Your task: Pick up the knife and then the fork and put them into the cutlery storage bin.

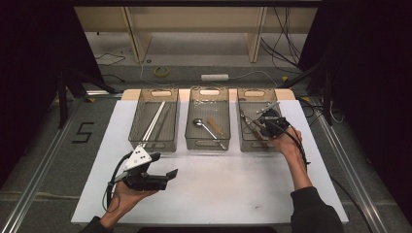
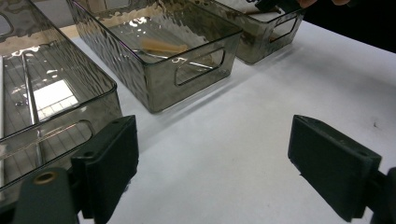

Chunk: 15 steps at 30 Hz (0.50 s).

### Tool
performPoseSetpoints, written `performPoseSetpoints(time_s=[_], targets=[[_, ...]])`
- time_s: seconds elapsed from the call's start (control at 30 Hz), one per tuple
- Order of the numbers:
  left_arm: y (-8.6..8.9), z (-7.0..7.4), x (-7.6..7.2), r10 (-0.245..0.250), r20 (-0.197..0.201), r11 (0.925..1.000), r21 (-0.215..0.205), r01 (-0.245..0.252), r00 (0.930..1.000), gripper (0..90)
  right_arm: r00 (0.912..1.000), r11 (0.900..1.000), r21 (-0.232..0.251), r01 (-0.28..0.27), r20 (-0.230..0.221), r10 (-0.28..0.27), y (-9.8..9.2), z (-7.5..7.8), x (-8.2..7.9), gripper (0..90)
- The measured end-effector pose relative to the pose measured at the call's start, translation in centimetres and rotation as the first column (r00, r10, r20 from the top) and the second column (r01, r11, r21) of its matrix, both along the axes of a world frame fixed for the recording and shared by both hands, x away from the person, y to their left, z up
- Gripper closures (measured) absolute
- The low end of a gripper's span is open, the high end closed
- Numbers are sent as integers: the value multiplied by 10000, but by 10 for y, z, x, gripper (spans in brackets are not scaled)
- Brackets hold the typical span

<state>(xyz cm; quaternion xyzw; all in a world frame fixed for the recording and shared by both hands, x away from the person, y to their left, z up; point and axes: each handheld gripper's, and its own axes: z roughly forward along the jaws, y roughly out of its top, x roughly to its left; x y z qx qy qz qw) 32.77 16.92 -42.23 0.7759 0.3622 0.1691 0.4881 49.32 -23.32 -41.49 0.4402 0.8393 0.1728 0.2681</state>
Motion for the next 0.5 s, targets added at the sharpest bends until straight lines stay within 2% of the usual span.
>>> performPoseSetpoints(time_s=[0.2, 0.5], targets=[[0, 0, 0, 3, -34, 10000, 6, -2, 10000, 157, 9988, 9991, 251, -340, 363, 330, -1, 8, -6, 659], [0, -1, 1, -4, -63, 10000, -63, 3, 10000, 156, 9964, 9876, 1397, -720, 549, 648, -2, 18, -19, 568]])
